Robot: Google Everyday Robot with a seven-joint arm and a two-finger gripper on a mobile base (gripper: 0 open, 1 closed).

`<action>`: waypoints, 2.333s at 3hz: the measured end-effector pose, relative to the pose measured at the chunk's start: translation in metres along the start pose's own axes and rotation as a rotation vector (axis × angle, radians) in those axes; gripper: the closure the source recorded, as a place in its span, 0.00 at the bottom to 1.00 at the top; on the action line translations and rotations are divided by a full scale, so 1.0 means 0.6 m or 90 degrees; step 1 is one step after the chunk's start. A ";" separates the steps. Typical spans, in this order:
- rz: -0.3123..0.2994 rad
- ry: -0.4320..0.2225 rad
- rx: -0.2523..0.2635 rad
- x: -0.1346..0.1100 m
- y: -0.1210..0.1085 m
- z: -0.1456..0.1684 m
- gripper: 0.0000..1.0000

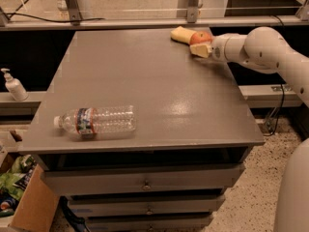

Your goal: Move apple near sponge

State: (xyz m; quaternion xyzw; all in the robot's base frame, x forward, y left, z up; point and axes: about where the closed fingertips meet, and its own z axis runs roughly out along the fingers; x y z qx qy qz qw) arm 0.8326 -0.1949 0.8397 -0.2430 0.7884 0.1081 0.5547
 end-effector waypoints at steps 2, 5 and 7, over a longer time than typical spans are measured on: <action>0.002 -0.001 -0.003 0.002 -0.003 -0.003 0.00; -0.020 -0.072 -0.126 0.003 0.019 -0.114 0.00; -0.047 -0.079 -0.195 0.032 0.024 -0.188 0.00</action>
Offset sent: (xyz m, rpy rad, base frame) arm -0.0051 -0.0105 0.0032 0.0100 -0.0015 0.0037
